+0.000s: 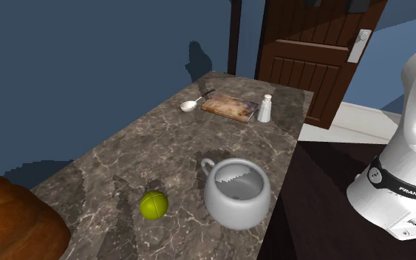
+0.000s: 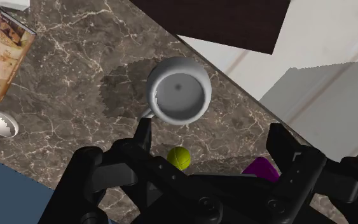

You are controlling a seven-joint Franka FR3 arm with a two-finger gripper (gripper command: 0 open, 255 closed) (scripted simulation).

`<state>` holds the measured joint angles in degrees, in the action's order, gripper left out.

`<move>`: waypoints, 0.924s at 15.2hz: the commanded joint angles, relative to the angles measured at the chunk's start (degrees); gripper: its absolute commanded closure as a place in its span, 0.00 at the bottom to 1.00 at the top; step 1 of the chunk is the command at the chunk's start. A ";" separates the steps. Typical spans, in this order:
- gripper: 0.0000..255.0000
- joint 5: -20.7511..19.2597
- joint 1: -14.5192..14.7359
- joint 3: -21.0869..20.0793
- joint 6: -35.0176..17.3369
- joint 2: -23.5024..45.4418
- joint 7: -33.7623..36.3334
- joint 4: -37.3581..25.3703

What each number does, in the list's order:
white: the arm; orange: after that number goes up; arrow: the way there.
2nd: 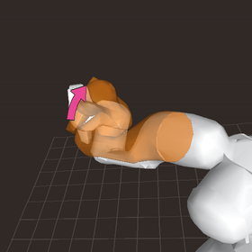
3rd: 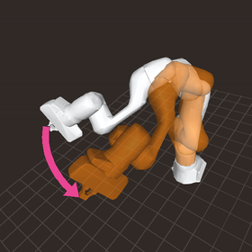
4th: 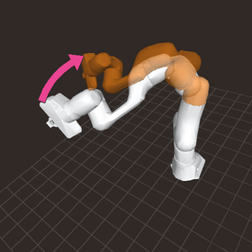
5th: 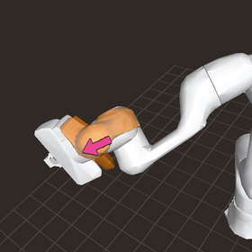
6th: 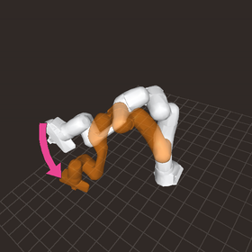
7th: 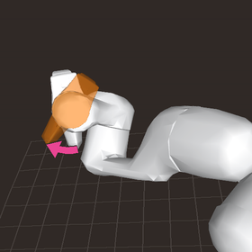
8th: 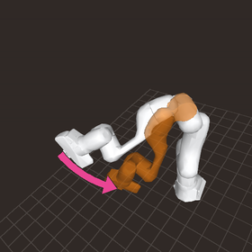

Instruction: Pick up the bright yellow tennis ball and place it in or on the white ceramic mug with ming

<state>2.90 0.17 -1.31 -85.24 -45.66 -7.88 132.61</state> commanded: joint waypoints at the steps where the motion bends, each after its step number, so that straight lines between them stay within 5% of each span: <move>1: 0.00 0.00 0.00 0.00 0.00 0.00 0.00 0.00; 14: 0.00 2.23 -1.32 -5.62 -26.34 17.43 9.48 7.98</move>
<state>5.01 -1.08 -6.39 -109.50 -30.15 0.64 140.65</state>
